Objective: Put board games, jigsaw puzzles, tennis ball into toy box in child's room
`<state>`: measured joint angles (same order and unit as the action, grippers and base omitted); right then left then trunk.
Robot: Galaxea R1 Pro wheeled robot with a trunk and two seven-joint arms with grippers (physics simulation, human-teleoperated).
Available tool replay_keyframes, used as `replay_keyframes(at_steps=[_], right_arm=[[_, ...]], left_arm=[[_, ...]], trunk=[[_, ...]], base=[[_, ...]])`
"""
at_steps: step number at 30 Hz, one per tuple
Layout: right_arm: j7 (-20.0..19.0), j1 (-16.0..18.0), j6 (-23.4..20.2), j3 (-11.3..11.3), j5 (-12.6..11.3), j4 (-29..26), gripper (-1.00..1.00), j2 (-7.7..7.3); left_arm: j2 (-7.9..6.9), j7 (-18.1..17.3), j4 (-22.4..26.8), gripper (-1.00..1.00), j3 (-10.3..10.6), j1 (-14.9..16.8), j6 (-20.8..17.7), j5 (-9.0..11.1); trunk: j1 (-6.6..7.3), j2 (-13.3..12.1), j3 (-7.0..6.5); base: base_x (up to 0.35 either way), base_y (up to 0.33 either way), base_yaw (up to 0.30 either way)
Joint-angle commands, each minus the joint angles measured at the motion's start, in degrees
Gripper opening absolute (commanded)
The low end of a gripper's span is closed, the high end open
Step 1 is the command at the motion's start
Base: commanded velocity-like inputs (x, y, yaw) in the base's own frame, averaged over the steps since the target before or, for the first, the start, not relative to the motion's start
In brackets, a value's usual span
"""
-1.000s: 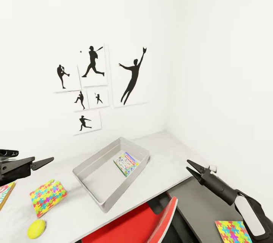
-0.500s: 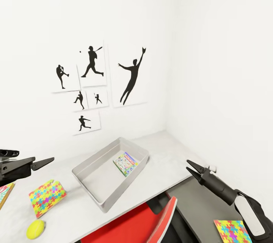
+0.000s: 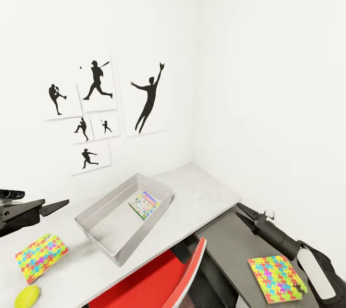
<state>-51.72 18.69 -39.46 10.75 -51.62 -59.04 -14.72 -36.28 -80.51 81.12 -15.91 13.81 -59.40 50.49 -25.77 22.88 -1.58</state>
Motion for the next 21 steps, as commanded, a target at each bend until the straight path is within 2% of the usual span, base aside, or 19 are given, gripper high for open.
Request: replay_keyframes(at_steps=[1, 21], right_arm=[[0.0, 0.0, -0.4, 0.0, -0.2, 0.0, 1.0, -0.01], [0.1, 0.0, -0.4, 0.2, -0.6, 0.2, 1.0, -0.03]], left_arm=[[-0.02, -0.1, 0.0, 1.0, 0.0, 0.0, -0.6, 0.1], [-0.02, -0.1, 0.0, 1.0, 0.0, 0.0, -0.6, 0.1]], trunk=[[-0.01, 0.0, -0.02], [-0.01, 0.0, -0.87]], base=[[-0.128, 0.0, -0.254], [-0.16, 0.0, -0.254]])
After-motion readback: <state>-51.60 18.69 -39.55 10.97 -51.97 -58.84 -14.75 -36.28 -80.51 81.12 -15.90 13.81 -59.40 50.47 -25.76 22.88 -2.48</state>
